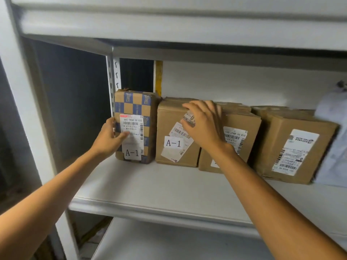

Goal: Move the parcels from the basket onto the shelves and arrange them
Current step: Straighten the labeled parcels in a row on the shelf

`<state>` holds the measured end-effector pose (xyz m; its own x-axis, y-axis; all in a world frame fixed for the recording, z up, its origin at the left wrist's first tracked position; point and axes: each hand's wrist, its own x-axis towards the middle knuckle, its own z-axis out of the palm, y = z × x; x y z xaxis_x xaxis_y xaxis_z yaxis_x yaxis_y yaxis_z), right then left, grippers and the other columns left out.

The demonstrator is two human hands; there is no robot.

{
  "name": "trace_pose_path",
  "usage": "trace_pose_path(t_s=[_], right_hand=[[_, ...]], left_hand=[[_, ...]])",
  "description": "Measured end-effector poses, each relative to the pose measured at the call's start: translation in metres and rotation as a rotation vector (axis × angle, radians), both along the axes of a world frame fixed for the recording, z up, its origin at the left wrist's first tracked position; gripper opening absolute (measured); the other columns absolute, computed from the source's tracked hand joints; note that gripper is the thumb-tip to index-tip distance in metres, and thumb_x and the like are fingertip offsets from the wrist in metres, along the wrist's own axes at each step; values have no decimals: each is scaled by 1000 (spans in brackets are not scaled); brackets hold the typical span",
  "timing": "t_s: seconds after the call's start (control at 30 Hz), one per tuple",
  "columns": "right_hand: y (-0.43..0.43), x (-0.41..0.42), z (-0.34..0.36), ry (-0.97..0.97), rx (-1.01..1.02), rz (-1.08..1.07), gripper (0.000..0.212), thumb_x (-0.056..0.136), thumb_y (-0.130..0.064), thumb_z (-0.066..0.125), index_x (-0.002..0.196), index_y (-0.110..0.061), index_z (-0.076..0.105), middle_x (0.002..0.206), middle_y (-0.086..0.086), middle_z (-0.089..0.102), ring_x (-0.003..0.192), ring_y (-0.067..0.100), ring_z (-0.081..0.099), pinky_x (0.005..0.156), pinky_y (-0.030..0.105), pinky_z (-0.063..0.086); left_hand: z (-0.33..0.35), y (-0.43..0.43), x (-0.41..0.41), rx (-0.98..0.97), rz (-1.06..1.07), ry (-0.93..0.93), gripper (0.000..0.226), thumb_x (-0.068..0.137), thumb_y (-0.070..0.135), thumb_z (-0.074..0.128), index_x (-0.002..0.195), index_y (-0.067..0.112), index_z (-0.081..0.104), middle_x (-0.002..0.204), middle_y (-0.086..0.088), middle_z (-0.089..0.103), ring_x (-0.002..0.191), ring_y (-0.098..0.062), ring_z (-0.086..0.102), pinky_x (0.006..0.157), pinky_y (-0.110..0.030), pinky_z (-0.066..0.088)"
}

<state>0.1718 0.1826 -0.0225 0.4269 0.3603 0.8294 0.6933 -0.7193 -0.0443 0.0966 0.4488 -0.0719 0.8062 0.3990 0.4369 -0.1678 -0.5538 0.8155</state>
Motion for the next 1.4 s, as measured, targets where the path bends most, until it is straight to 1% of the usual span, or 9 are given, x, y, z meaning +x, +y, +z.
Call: trace_pose_path(t_s=[0.07, 0.13, 0.23, 0.37, 0.53, 0.6, 0.77, 1.03, 1.4], right_hand=[[-3, 5, -3, 14, -6, -103, 49, 87, -48, 64, 130, -24, 59, 132, 0, 57, 124, 24, 43, 105, 42, 23], [-6, 7, -7, 35, 1, -181, 56, 86, -58, 61, 131, -26, 58, 135, 0, 55, 127, 26, 40, 111, 47, 18], [-8, 9, -11, 24, 9, -213, 60, 83, -64, 60, 131, -27, 59, 134, -1, 56, 128, 28, 41, 114, 55, 13], [-9, 11, -11, -23, 24, -222, 58, 81, -65, 63, 124, -26, 64, 124, 0, 62, 118, 27, 49, 110, 53, 22], [-9, 16, -17, -88, 54, -225, 58, 79, -67, 63, 119, -26, 68, 116, 0, 64, 109, 28, 53, 106, 52, 28], [-10, 18, -18, -114, 64, -224, 58, 79, -67, 63, 119, -25, 68, 114, 0, 65, 108, 28, 54, 106, 50, 28], [-9, 23, -20, -157, 71, -218, 58, 79, -67, 62, 118, -25, 69, 112, 0, 65, 107, 27, 55, 105, 48, 28], [-11, 25, -22, -184, 66, -218, 57, 79, -66, 64, 117, -25, 70, 111, 0, 66, 106, 28, 56, 103, 47, 29], [-24, 24, -24, -211, 72, -234, 58, 79, -65, 64, 117, -22, 71, 109, 5, 66, 104, 31, 56, 101, 49, 31]], left_hand=[[-4, 4, 7, -40, 0, -52, 49, 91, 22, 61, 132, 16, 34, 123, 1, 49, 104, -18, 55, 66, -28, 51], [-6, 8, 14, -80, 0, -105, 49, 89, 25, 63, 129, 16, 35, 116, 4, 51, 98, -14, 54, 71, -31, 51], [-8, 18, 21, -168, -52, -108, 52, 83, 29, 69, 121, 21, 34, 108, 11, 54, 92, -6, 56, 70, -26, 48], [-7, 21, 34, -232, -162, -75, 70, 73, 27, 74, 126, 22, 28, 108, 12, 59, 92, -9, 64, 68, -25, 52], [-9, 17, 51, -221, -275, -50, 75, 70, 31, 75, 133, 16, 38, 116, -3, 66, 97, -22, 68, 82, -43, 56], [-9, 20, 56, -232, -260, -82, 73, 69, 35, 74, 131, 16, 40, 116, -2, 65, 95, -20, 69, 80, -39, 57], [-13, 27, 64, -307, -301, -83, 64, 70, 39, 69, 124, 29, 37, 112, 3, 66, 86, -6, 70, 57, -17, 55], [-18, 29, 64, -253, -343, -81, 75, 70, 35, 74, 132, 24, 33, 115, 2, 66, 93, -13, 70, 66, -23, 57], [-22, 24, 51, -156, -386, -94, 65, 71, 31, 77, 124, 34, 40, 110, 15, 68, 99, -9, 68, 67, -22, 57]])
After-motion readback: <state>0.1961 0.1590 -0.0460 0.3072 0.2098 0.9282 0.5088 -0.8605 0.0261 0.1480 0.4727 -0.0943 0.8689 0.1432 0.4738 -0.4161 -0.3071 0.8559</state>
